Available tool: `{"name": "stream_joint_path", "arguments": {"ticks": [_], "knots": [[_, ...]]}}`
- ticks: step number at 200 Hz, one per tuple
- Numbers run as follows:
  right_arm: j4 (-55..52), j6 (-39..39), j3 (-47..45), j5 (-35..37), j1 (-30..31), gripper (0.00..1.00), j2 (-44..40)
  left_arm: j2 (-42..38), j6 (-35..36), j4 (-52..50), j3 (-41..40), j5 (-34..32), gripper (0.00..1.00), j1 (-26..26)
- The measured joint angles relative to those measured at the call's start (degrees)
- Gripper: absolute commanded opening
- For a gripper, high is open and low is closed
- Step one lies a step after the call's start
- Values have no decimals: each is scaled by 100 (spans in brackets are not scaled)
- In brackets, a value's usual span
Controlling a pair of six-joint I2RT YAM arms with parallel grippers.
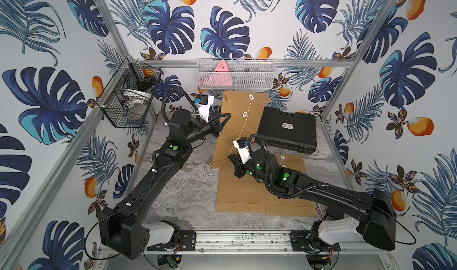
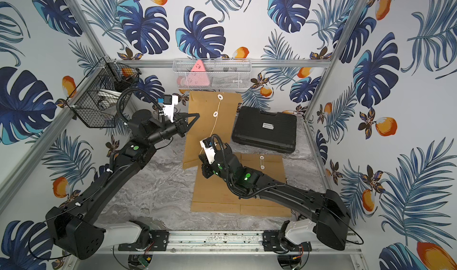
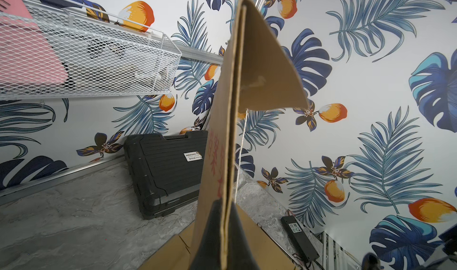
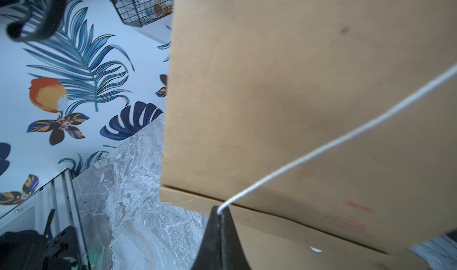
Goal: Close the mouth of the file bag
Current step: Close the file bag.
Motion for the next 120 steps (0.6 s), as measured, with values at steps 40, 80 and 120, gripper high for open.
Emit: {"name": "stream_joint_path", "arguments": {"ticks": [40, 80, 120], "knots": [[-17, -26, 136, -22, 166, 0, 225, 11, -81, 20, 0, 160, 0, 26], [-15, -46, 227, -79, 219, 0, 387, 85, -254, 59, 17, 424, 0, 81], [-17, -66, 234, -33, 205, 0, 511, 140, -472, 164, 87, 876, 0, 92]]}}
